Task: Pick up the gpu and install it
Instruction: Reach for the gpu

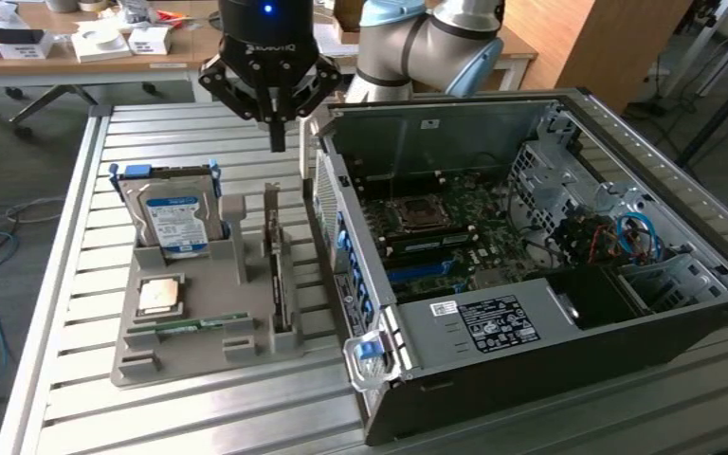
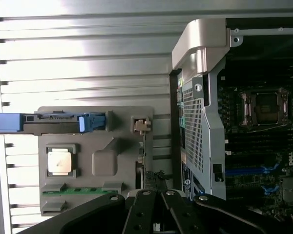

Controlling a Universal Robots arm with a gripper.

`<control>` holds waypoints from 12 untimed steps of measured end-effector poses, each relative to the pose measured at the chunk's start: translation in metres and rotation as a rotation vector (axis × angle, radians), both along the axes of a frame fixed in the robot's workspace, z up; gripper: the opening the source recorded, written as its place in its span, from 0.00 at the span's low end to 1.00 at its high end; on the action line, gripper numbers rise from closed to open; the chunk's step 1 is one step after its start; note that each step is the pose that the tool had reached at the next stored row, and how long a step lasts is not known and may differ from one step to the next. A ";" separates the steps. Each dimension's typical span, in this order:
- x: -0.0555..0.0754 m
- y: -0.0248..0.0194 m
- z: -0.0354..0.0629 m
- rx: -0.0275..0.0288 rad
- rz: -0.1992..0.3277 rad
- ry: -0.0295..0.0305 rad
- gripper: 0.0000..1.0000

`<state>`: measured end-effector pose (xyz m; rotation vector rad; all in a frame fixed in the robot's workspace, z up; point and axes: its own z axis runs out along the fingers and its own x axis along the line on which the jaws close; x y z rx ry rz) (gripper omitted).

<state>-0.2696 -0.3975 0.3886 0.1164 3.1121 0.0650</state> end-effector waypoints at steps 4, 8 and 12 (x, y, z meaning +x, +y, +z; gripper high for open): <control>-0.003 0.0001 -0.0002 -0.0002 0.000 -0.0001 0.11; -0.003 0.0000 -0.0001 -0.0003 0.000 0.0001 0.11; -0.004 -0.0025 -0.0001 -0.0003 0.000 0.0002 0.11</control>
